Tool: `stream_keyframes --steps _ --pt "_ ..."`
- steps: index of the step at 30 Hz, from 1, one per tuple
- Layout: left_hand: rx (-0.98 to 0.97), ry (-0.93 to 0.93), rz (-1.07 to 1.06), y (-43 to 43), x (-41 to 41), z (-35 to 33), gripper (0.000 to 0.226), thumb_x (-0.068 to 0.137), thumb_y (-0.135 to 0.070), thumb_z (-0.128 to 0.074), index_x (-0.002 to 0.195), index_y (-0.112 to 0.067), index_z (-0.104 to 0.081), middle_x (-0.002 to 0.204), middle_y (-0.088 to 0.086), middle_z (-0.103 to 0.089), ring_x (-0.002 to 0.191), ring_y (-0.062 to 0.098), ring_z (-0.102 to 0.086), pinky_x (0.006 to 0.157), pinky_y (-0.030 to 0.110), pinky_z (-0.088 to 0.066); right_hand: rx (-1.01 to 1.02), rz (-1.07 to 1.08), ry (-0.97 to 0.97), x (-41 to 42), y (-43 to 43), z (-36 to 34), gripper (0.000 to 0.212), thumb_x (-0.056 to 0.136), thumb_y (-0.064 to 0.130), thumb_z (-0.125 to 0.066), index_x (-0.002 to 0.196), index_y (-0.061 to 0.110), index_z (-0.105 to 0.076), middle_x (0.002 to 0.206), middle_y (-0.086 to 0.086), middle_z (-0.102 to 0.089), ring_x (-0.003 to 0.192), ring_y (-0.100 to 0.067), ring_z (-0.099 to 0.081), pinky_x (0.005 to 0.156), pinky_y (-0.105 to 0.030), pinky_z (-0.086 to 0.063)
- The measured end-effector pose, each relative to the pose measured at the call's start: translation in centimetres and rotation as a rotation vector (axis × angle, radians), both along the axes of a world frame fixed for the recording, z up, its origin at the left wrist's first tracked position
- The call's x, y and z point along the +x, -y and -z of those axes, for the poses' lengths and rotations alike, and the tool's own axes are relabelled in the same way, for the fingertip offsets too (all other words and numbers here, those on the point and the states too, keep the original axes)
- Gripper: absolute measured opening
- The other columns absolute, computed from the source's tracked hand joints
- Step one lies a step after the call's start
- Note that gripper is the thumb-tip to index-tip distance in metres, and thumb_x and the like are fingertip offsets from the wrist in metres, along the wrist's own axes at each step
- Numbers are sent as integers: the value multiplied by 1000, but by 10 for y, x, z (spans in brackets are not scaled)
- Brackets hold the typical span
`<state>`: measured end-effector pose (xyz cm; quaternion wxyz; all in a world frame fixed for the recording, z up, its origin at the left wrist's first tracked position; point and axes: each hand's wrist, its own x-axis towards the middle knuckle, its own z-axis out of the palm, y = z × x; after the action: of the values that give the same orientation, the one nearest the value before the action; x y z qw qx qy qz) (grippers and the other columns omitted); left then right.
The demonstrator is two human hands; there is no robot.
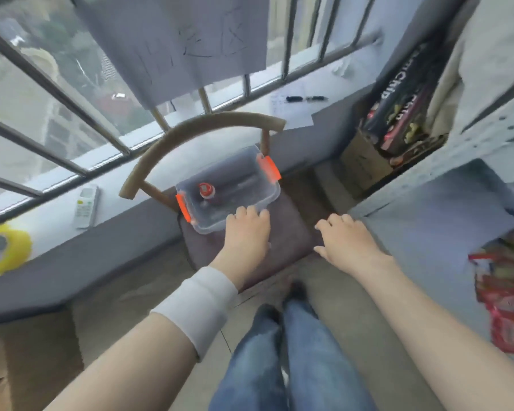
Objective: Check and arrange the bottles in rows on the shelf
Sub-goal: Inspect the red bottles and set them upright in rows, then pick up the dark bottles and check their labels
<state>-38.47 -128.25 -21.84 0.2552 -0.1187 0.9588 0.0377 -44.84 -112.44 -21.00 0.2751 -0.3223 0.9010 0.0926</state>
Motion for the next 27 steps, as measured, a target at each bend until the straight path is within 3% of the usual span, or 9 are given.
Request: stream_keyframes --steps 6,13,21,27 --pt "137 -68 213 -134 30 -57 47 85 -33 -61 122 -11 -44 123 13 -49 117 34 -44 91 41 -39 -35 321 -77 77 -150 -59 47 93 39 -48 132 15 -42 132 -11 -47 122 -31 -43 97 -40 -37" --pt "193 -100 561 -357 88 -104 47 85 -33 -63 122 -11 -44 124 12 -50 117 32 -47 90 42 -40 -51 689 -144 208 -363 -90 40 93 31 -49 129 14 -43 129 -10 -47 122 -31 -42 98 -41 -37" --pt "181 -106 1052 -610 198 -133 43 87 -25 -59 125 -15 -43 125 8 -51 114 28 -51 87 38 -43 7 1092 -186 377 -592 -122 37 93 14 -44 130 13 -44 126 -11 -51 115 -29 -46 92 -39 -39" --pt "279 -155 1292 -759 235 -145 42 88 -23 -58 127 -21 -43 128 1 -53 115 22 -53 79 33 -42 13 1295 -259 431 -717 -130 38 93 18 -46 130 13 -43 126 -10 -51 116 -28 -46 92 -39 -39"
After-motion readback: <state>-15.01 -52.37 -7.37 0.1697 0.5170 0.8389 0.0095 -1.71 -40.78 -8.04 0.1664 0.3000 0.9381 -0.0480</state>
